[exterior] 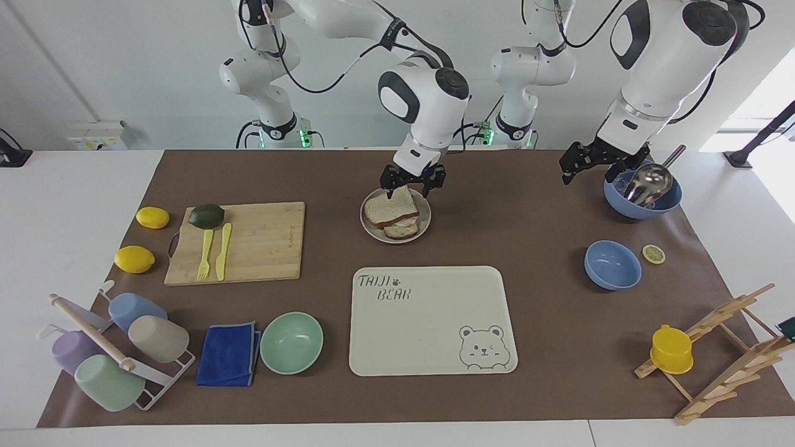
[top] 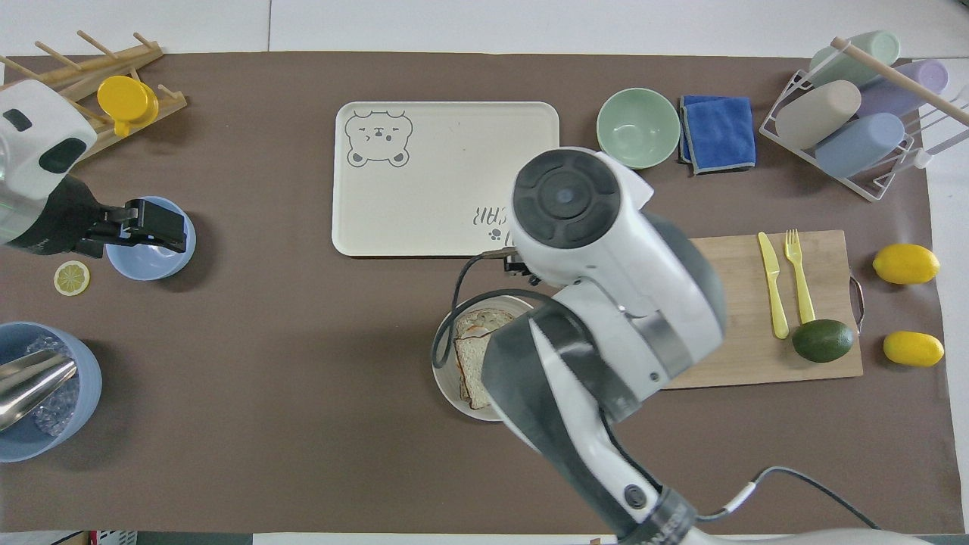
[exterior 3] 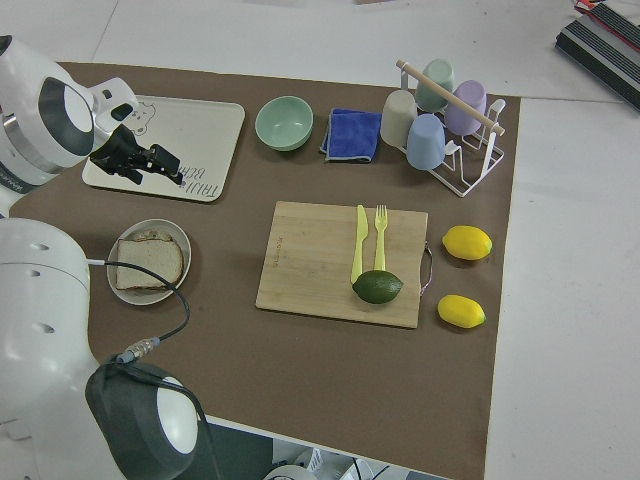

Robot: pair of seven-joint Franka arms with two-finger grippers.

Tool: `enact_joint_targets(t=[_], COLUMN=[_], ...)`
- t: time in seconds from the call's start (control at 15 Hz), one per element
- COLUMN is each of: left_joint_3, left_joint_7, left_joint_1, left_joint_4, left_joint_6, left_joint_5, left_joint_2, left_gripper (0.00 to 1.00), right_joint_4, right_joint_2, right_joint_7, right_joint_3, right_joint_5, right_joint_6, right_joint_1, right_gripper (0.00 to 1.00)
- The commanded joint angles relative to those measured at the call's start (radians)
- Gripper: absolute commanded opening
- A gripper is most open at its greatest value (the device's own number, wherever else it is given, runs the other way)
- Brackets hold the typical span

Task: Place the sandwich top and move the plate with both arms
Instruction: 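Lift the right gripper away and retract it toward the cutting board, then reach the left gripper toward the rim of the white plate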

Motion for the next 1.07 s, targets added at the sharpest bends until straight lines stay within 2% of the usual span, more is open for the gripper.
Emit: enact_joint_targets(t=[0.0, 0.2, 0.33, 0.67, 1.0], left_joint_3=[0.001, 0.000, 0.000, 0.000, -0.002], left_joint_7=[0.004, 0.004, 0.002, 0.001, 0.004], left_joint_1=[0.001, 0.001, -0.006, 0.000, 0.000], left_joint_4=[-0.009, -0.009, -0.009, -0.009, -0.024], left_joint_6=[-0.003, -0.015, -0.017, -0.006, -0.001], left_joint_5=[0.014, 0.014, 0.014, 0.014, 0.007], left_joint_2=[-0.012, -0.012, -0.012, -0.024, -0.030], left_gripper=[1.00, 1.00, 1.00, 1.00, 1.00], right_joint_4=[-0.002, 0.070, 0.083, 0.069, 0.035], right_joint_2=[-0.081, -0.107, -0.130, -0.163, -0.186], right_joint_7=[-0.112, -0.254, -0.313, -0.362, -0.361], right_joint_3=[0.004, 0.003, 0.003, 0.003, 0.001], right_joint_5=[0.062, 0.064, 0.065, 0.093, 0.110], right_joint_6=[-0.089, -0.219, -0.261, -0.327, -0.325], right_joint_1=[-0.116, -0.260, -0.335, -0.374, -0.420], right_gripper=[1.00, 1.00, 1.00, 1.00, 1.00])
